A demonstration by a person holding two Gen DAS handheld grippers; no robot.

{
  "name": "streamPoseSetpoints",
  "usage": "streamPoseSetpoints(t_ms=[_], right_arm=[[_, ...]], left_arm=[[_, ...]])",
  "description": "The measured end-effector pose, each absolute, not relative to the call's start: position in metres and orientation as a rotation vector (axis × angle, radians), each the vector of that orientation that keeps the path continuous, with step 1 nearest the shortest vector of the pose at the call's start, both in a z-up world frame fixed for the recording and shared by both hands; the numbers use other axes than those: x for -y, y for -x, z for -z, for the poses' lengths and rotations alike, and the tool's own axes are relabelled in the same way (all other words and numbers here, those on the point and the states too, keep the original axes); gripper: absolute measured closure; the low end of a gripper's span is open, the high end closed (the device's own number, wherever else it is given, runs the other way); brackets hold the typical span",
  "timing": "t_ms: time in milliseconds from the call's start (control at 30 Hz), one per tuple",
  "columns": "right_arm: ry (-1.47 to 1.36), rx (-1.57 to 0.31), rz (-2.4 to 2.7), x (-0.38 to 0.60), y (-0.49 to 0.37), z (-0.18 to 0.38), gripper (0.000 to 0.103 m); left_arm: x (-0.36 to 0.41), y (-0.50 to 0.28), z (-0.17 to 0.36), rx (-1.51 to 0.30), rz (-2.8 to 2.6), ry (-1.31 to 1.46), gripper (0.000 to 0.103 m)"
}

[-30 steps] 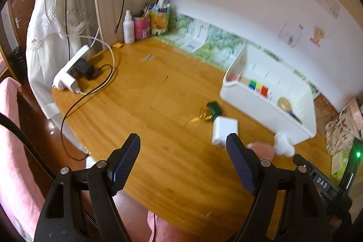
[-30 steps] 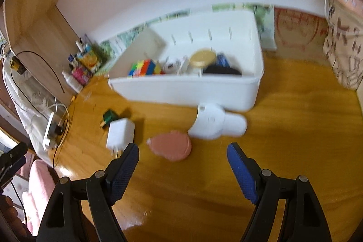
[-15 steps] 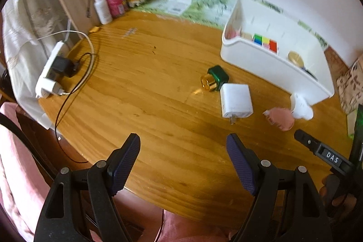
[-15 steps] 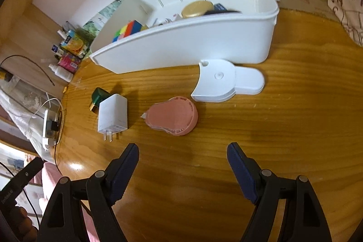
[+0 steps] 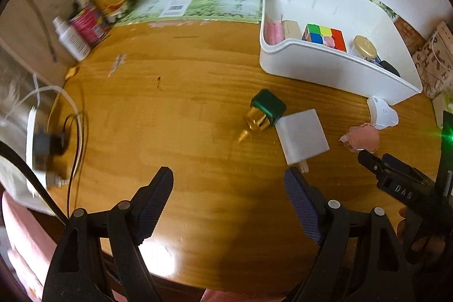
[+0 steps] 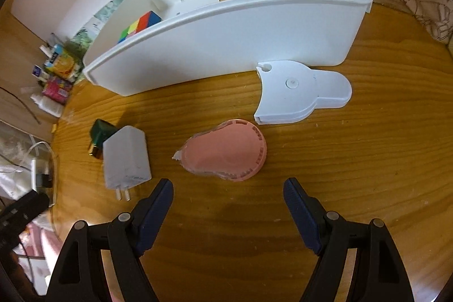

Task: Organize rigid objects
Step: 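Withdraw both tools from the bin toward the remaining objects, then grasp the green-and-gold charger with the left tool while the right tool nears the pink dispenser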

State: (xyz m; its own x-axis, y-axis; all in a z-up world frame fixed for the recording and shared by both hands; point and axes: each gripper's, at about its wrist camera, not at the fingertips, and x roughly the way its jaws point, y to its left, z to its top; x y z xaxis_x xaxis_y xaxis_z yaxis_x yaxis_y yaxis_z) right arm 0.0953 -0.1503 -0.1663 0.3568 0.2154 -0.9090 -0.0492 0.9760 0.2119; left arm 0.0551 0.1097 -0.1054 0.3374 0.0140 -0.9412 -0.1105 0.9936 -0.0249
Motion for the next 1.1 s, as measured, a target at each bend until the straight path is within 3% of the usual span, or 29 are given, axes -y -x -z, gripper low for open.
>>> streamPoseSetpoints(t_ms=[1100], right_arm=[[-0.034,-1.073,0.093,0.096,-0.110,0.180,0.022]], left_arm=[[-0.094,-0.157,0.162,-1.347,0.302,0.011,0.021]])
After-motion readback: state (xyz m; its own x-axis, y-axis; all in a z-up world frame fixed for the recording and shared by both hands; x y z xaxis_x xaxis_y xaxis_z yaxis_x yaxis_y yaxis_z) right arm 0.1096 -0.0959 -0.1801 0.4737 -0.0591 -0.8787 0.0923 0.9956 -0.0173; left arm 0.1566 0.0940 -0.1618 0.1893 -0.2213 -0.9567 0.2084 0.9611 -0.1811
